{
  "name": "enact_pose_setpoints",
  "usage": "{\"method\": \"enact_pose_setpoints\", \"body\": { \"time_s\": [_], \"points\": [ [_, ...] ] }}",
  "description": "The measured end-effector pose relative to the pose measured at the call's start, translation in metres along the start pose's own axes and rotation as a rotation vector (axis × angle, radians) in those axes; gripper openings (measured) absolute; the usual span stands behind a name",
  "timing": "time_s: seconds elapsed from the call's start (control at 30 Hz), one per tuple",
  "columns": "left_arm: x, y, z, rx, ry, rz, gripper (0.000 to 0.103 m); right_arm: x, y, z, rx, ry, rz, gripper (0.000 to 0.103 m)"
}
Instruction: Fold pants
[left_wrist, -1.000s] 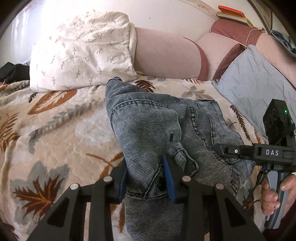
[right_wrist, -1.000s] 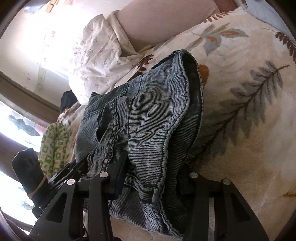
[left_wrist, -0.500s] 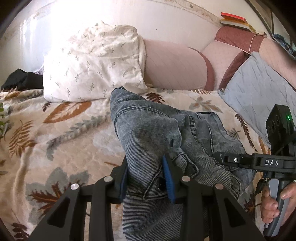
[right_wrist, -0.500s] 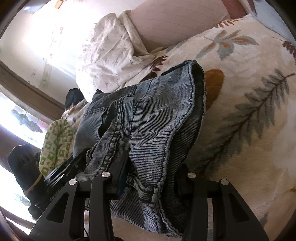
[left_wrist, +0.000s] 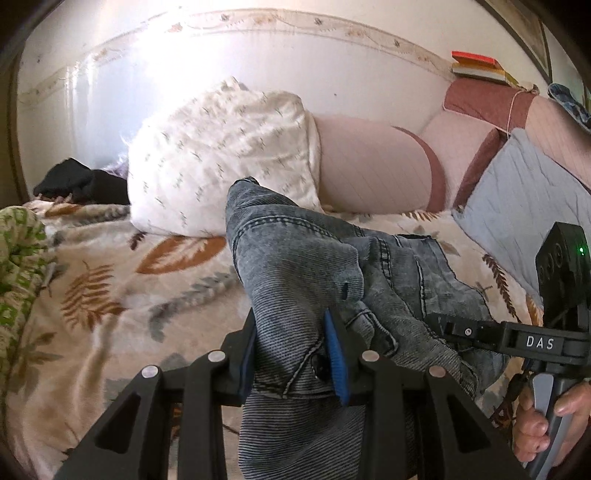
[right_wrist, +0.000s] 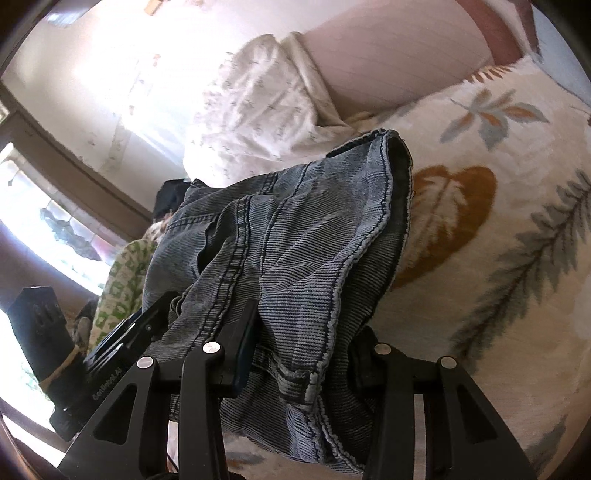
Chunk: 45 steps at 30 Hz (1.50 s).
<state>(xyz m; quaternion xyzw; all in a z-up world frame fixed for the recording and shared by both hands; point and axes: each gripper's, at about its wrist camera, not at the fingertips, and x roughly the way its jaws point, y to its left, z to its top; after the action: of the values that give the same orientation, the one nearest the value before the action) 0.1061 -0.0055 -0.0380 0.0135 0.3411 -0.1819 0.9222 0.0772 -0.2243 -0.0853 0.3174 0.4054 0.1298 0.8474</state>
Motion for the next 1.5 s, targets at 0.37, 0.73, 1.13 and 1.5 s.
{"method": "enact_pose_setpoints", "body": {
  "time_s": [0.37, 0.73, 1.13, 1.5],
  "points": [
    [-0.021, 0.023, -0.003, -0.004, -0.044, 0.056, 0.036, 0.005, 0.034, -0.005, -0.081, -0.048, 0.043, 0.039],
    [-0.027, 0.048, -0.015, -0.005, -0.041, 0.105, 0.036, 0.020, 0.066, -0.017, -0.163, -0.055, 0.032, 0.039],
    [-0.013, 0.070, -0.039, -0.001, 0.036, 0.139, 0.036, 0.049, 0.084, -0.033, -0.213, 0.008, -0.001, 0.039],
    [0.015, 0.068, -0.049, 0.013, 0.106, 0.152, 0.036, 0.068, 0.072, -0.040, -0.191, 0.055, -0.047, 0.039]
  ]
}}
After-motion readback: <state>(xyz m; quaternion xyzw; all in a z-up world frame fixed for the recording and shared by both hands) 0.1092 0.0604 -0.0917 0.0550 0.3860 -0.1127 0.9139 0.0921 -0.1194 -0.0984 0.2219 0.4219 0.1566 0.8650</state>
